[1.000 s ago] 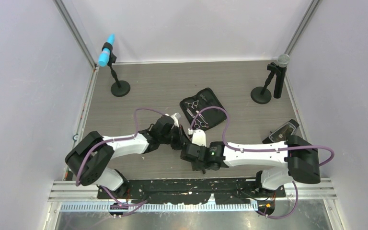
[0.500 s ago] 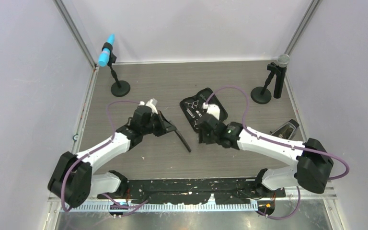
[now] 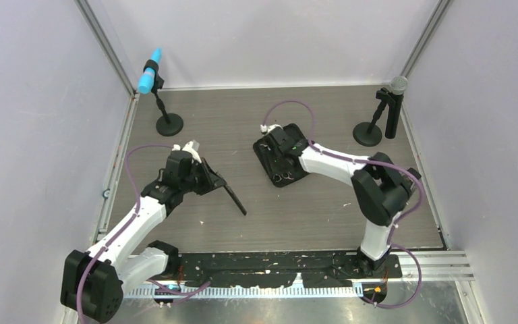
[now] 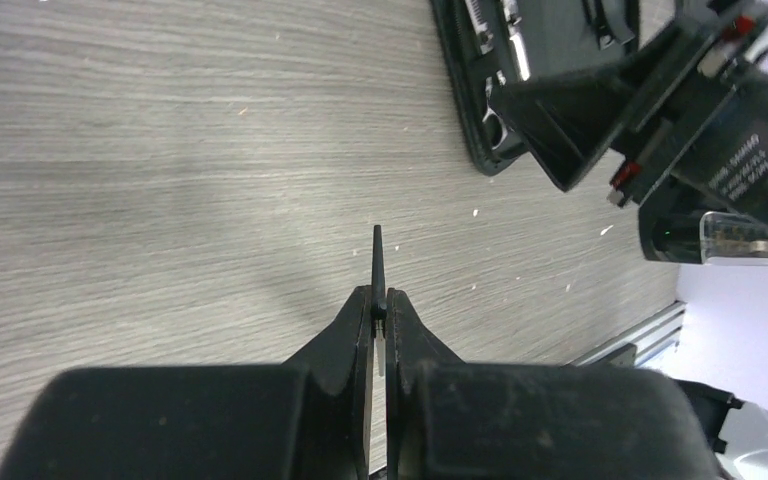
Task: Sort the hair-cutting tools
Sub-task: Move the hairdressing tool bag to the center of the board.
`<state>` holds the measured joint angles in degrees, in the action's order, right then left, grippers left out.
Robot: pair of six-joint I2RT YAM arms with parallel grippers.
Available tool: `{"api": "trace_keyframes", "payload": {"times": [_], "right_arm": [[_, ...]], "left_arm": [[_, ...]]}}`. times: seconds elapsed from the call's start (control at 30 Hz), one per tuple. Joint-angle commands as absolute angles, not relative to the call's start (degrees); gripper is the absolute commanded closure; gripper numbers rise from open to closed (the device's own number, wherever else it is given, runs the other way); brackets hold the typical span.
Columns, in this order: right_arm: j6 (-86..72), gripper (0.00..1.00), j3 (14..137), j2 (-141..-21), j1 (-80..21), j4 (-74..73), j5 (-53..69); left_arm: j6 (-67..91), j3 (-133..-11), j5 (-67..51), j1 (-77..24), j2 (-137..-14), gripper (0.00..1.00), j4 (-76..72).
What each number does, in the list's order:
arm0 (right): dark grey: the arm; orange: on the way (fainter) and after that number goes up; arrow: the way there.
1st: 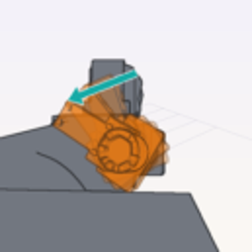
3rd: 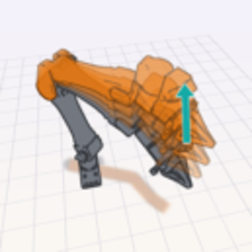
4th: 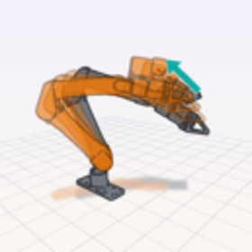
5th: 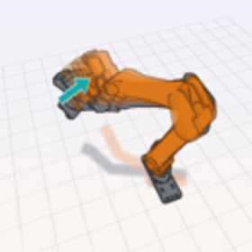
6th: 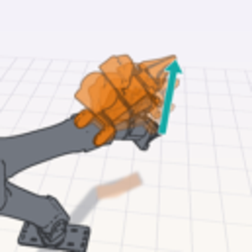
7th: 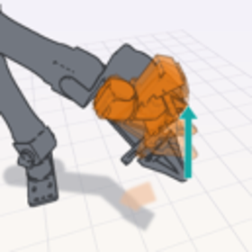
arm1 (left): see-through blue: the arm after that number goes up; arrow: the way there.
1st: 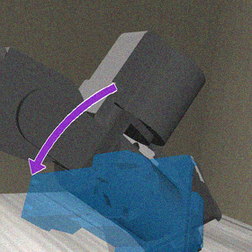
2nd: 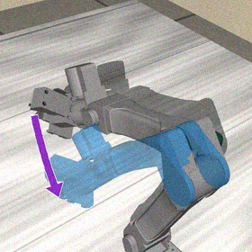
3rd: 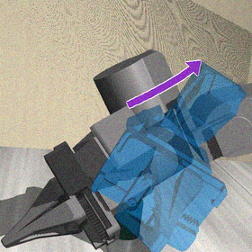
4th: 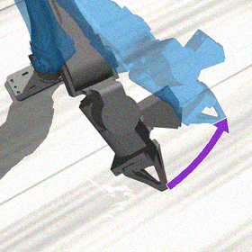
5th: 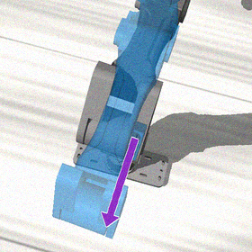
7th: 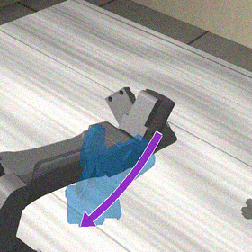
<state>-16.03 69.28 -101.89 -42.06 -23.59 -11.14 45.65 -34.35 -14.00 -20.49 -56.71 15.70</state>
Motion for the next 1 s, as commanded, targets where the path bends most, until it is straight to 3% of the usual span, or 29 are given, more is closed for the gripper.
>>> {"api": "trace_keyframes", "payload": {"times": [0.0, 0.2, 0.37, 0.63, 0.8, 0.97], "right_arm": [[-10.90, 0.53, 75.42, -107.42, -41.91, -20.79, -2.67], [-11.15, 0.54, 74.51, -111.12, -42.15, -18.64, 8.30], [-12.99, 0.63, 69.00, -110.57, -43.58, -16.64, 12.61], [-20.77, 0.65, 60.65, -101.68, -56.40, -13.89, 16.07], [-25.95, 0.64, 59.03, -95.69, -64.81, -14.79, 11.50], [-28.18, 0.57, 57.20, -85.48, -65.69, -17.79, -0.85]], "left_arm": [[42.19, -36.63, -12.71, -20.07, -55.11, 1.00, 20.34], [41.64, -37.32, -12.77, -20.04, -54.86, 1.00, 21.27], [42.42, -37.21, -13.76, -20.04, -53.79, 1.00, 21.19], [42.89, -37.06, -15.04, -20.04, -47.85, 1.00, 23.73], [44.04, -35.37, -17.69, -20.04, -42.12, 1.00, 25.69], [49.67, -29.71, -19.78, -20.12, -34.69, 1.00, 22.34]]}}
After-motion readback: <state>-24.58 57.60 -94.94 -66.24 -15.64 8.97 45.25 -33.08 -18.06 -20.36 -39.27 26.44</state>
